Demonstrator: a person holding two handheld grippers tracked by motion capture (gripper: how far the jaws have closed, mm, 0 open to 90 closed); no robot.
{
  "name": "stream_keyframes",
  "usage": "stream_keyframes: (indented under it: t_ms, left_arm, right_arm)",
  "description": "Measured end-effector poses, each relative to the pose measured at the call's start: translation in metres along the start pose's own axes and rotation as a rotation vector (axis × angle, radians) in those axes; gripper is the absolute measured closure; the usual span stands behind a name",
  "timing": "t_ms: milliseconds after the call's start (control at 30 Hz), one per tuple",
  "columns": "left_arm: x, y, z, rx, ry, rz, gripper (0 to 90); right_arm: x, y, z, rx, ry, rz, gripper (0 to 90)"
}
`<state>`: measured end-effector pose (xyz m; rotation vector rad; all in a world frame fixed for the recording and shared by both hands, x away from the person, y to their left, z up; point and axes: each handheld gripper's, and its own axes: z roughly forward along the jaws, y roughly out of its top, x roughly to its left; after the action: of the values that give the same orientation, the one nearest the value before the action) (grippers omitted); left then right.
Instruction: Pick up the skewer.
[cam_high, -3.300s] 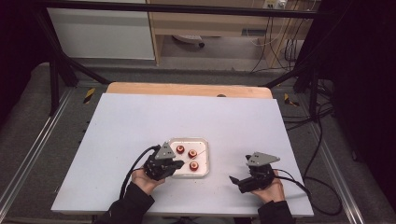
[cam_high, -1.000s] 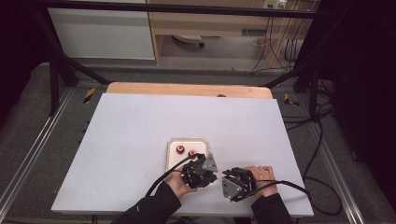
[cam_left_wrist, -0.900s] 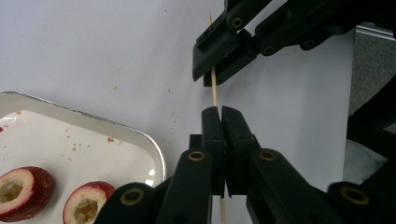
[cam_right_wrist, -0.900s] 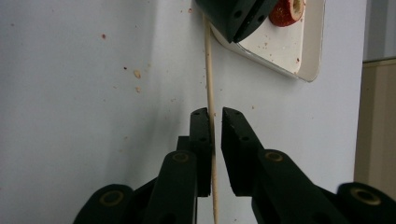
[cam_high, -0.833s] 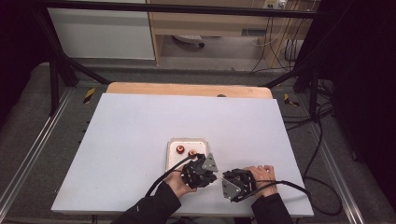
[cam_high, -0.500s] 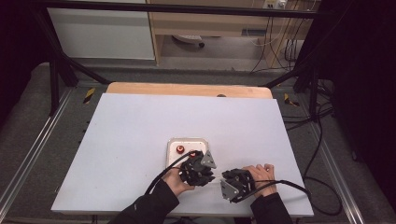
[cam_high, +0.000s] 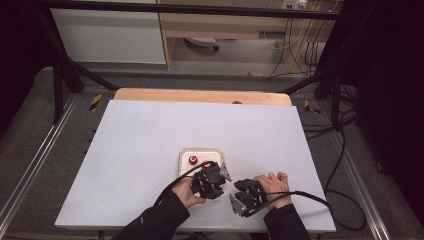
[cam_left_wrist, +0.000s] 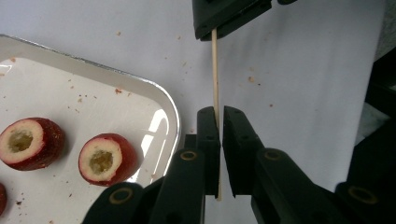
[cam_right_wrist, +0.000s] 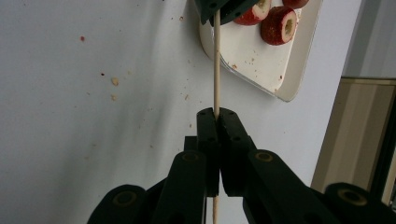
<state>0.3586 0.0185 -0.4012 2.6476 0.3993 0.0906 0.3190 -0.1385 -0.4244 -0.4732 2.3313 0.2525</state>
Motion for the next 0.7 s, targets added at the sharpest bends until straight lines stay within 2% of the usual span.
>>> stream_keyframes:
  t_ms: [133, 200, 300, 433, 500, 533, 567, 600, 667, 700]
  left_arm:
    - [0.0, 0.001, 0.003, 0.022, 0.02, 0.001, 87.4]
    - [-0.001, 0.0, 0.005, 0.027, 0.024, -0.009, 87.6]
    - [-0.002, 0.0, 0.006, 0.029, 0.041, -0.002, 88.4]
    - [-0.003, 0.0, 0.006, 0.022, 0.05, -0.012, 88.9]
    - [-0.002, -0.003, 0.005, 0.013, 0.049, -0.014, 88.9]
    - [-0.002, -0.003, 0.005, 0.013, 0.049, -0.014, 88.9]
    - [-0.002, -0.004, 0.004, 0.013, 0.054, -0.021, 88.9]
    - [-0.001, -0.006, 0.003, 0.012, 0.058, -0.022, 88.9]
    - [0.001, -0.012, 0.001, 0.003, 0.065, -0.034, 88.9]
    - [0.002, -0.015, 0.0, -0.015, 0.055, -0.051, 88.9]
  right_arm:
    - [0.001, 0.003, 0.001, 0.021, -0.002, -0.032, 88.7]
    - [0.001, 0.004, 0.002, 0.02, -0.005, -0.035, 88.8]
    - [0.002, 0.004, 0.002, 0.026, -0.006, -0.037, 88.9]
    - [0.002, 0.004, 0.002, 0.029, -0.011, -0.024, 88.6]
    - [0.001, 0.003, 0.002, 0.023, -0.014, 0.028, 85.5]
    - [0.001, 0.003, 0.002, 0.023, -0.014, 0.028, 85.5]
    - [-0.002, 0.001, 0.001, -0.011, -0.028, 0.085, 75.3]
    - [-0.003, 0.0, 0.0, -0.019, -0.043, 0.117, 72.8]
    - [-0.006, -0.006, -0.003, -0.057, -0.042, 0.213, 65.0]
    - [-0.006, -0.01, -0.004, -0.072, -0.039, 0.269, 61.0]
